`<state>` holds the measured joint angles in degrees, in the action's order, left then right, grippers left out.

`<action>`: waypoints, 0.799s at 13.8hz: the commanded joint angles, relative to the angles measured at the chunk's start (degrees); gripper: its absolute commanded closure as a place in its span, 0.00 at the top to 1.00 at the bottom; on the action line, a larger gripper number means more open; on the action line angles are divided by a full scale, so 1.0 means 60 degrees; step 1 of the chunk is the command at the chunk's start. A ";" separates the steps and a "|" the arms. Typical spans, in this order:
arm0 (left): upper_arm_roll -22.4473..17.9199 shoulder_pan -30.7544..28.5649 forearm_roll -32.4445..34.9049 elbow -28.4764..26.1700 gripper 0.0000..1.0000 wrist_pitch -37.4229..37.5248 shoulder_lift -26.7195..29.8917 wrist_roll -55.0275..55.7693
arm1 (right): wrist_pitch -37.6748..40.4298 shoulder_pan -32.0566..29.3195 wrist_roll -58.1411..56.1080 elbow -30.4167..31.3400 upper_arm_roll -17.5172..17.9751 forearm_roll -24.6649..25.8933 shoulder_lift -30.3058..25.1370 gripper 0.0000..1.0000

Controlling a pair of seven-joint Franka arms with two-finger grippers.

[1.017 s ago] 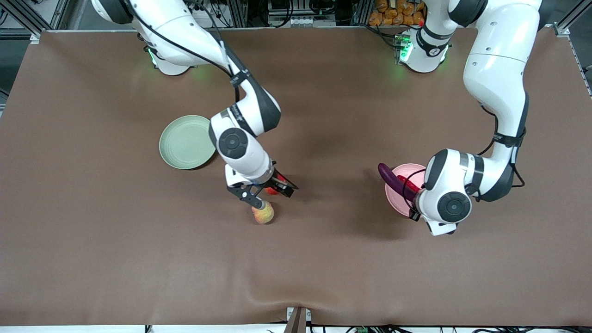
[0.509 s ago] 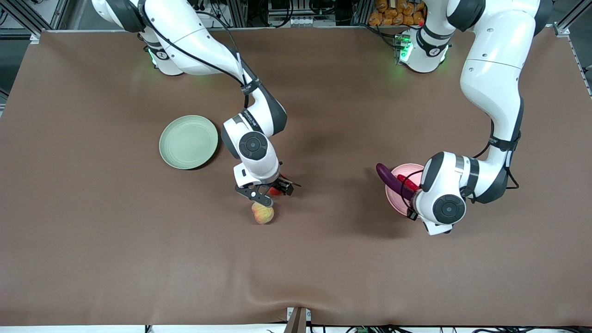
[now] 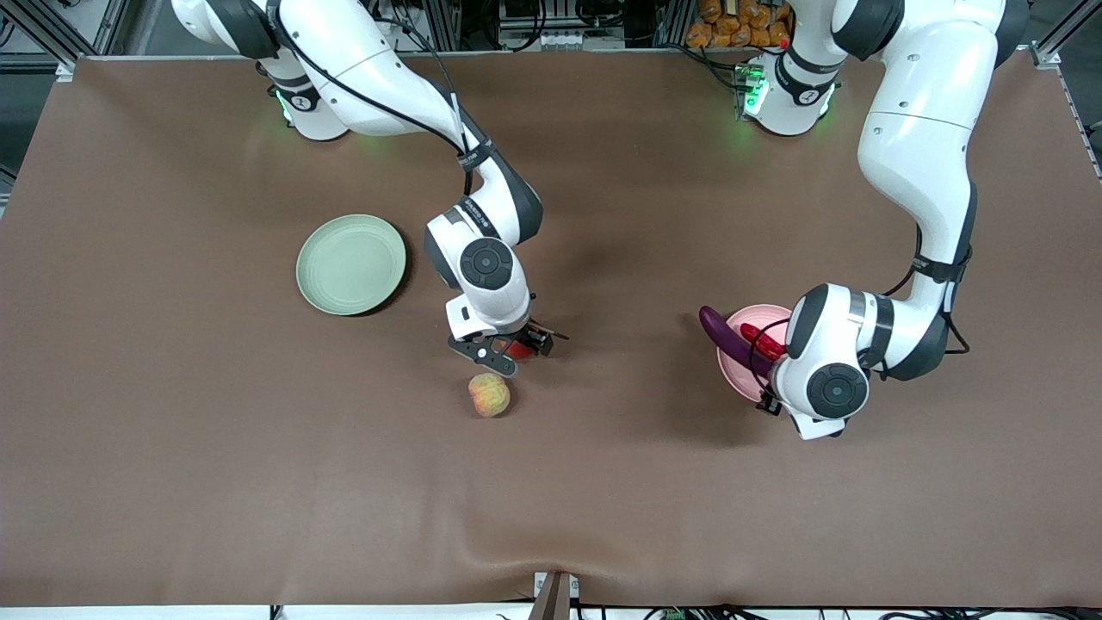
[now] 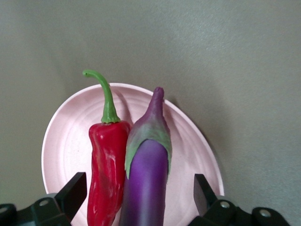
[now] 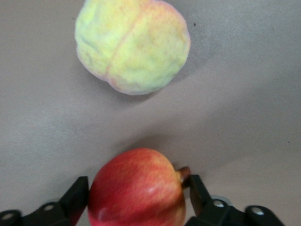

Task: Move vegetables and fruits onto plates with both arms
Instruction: 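Place the eggplant on the pink plate while the right gripper grasps apple, then put the apple on the green plate while the left gripper withdraws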

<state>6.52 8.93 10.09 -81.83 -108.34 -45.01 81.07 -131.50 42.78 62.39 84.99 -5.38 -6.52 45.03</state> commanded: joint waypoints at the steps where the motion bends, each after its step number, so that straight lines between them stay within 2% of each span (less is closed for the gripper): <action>1: 0.0011 -0.0052 0.0353 -0.0028 1.00 0.0111 0.0337 -0.0034 | 0.0338 -0.0084 -0.0026 -0.0058 -0.0055 0.0105 -0.0092 0.00; 3: 0.0026 -0.0052 0.0354 -0.0057 1.00 0.0126 0.0790 -0.0398 | 0.1156 -0.0478 -0.0537 -0.0248 -0.0040 0.0017 -0.0297 0.00; 7: 0.0055 -0.0081 0.0324 -0.0116 1.00 0.1062 0.1903 -0.3146 | 0.4156 -0.1605 -0.2527 -0.0118 -0.0040 -0.0027 -0.1964 0.00; 8: 0.0055 -0.0082 0.0281 -0.0145 1.00 0.1107 0.2167 -0.3720 | 0.4729 -0.1811 -0.2924 0.0187 -0.0055 -0.0013 -0.2374 0.00; 9: 0.0070 -0.0096 0.0251 -0.0174 1.00 0.1122 0.2517 -0.4088 | 0.4880 -0.2190 -0.3464 0.0915 -0.0069 0.0002 -0.2973 0.00; 11: 0.0157 -0.0373 0.0178 -0.0262 1.00 0.1384 0.3235 -0.4820 | 0.4532 -0.2618 -0.4680 0.2788 -0.0084 0.0089 -0.4189 0.00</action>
<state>6.58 8.41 11.08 -81.00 -101.97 -30.86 56.72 -101.21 29.37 40.12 87.52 -6.80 -6.54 29.03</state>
